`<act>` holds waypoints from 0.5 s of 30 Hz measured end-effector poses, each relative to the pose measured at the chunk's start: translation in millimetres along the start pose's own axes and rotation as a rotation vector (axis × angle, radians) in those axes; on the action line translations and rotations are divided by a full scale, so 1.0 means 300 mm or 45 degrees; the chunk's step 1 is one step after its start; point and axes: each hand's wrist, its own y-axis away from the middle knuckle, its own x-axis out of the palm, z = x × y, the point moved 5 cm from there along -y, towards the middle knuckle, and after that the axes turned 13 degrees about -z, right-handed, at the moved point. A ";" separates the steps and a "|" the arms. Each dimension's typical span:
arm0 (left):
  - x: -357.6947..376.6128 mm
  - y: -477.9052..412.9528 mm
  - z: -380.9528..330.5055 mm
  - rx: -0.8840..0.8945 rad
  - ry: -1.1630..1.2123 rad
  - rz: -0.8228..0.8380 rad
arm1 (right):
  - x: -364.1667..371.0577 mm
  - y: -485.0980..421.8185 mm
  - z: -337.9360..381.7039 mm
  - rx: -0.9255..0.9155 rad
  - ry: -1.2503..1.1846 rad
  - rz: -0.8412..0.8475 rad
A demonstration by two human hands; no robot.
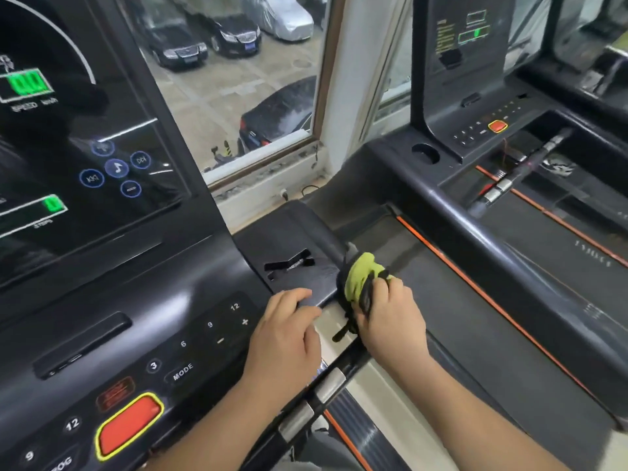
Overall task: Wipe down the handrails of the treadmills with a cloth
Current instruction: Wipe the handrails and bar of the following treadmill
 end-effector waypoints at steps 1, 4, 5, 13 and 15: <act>0.020 0.000 -0.017 0.015 0.017 0.008 | -0.007 0.037 -0.019 -0.051 0.013 -0.014; 0.087 0.000 -0.076 0.063 0.106 0.035 | -0.037 0.122 -0.139 0.003 0.029 0.002; 0.108 0.002 -0.096 0.075 0.137 0.047 | -0.055 0.149 -0.183 0.043 0.047 0.043; 0.163 0.073 -0.132 0.081 0.152 0.175 | -0.076 0.264 -0.317 0.211 0.266 0.195; 0.131 0.090 -0.121 0.062 0.111 0.178 | -0.052 0.192 -0.248 0.263 0.272 0.166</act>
